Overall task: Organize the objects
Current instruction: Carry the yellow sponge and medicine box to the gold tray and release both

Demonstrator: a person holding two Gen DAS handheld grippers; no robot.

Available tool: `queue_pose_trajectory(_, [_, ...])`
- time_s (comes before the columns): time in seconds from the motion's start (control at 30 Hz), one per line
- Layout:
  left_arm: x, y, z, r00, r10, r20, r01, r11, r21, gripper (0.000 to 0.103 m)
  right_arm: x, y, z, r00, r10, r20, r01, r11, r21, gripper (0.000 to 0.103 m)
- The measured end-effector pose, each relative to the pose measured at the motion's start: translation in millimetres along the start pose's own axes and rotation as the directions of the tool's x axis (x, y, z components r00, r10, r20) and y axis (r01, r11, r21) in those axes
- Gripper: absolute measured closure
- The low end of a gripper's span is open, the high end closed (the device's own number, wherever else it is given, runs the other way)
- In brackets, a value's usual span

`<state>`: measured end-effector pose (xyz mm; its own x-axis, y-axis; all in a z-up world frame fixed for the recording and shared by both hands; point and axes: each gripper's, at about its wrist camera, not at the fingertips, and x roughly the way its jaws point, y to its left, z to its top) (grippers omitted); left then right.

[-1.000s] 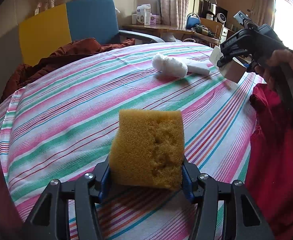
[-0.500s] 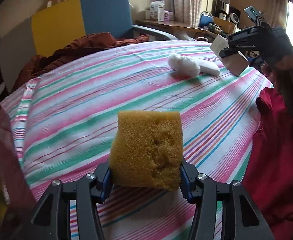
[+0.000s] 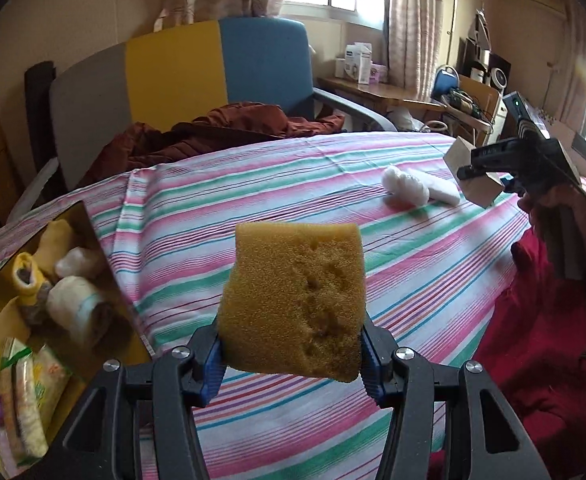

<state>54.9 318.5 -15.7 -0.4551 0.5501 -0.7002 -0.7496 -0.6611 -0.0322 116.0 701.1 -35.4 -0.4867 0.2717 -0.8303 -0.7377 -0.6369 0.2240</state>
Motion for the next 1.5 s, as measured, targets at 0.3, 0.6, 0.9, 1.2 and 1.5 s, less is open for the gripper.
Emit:
queue_pose_trajectory(0.3, [-28, 41, -19, 0.999, 0.033, 0.000, -0.032, 0.995, -0.097, 0.047, 5, 15, -6, 0.997, -0.072, -0.010, 0.071, 0.994, -0.079, 0.052])
queue_pose_trajectory(0.6, [-70, 103, -40, 0.994, 0.107, 0.032, -0.097, 0.968, -0.233, 0.047, -26, 62, -19, 0.997, -0.058, 0.052, 0.068, 0.973, -0.221, 0.052])
queue_pose_trajectory(0.9, [-116, 170, -66, 0.978, 0.197, 0.065, -0.156, 0.906, -0.393, 0.047, -64, 170, -58, 0.992, 0.125, 0.030, -0.100, 0.896, -0.433, 0.052])
queue_pose_trajectory(1.2, [-144, 226, -101, 0.957, 0.286, 0.038, -0.226, 0.825, -0.518, 0.047, -83, 291, -131, 0.929, 0.345, -0.132, -0.357, 0.748, -0.560, 0.052])
queue_pose_trajectory(1.5, [-167, 272, -135, 0.936, 0.352, 0.008, -0.270, 0.732, -0.625, 0.047, -93, 375, -187, 0.859, 0.434, -0.273, -0.501, 0.597, -0.627, 0.052])
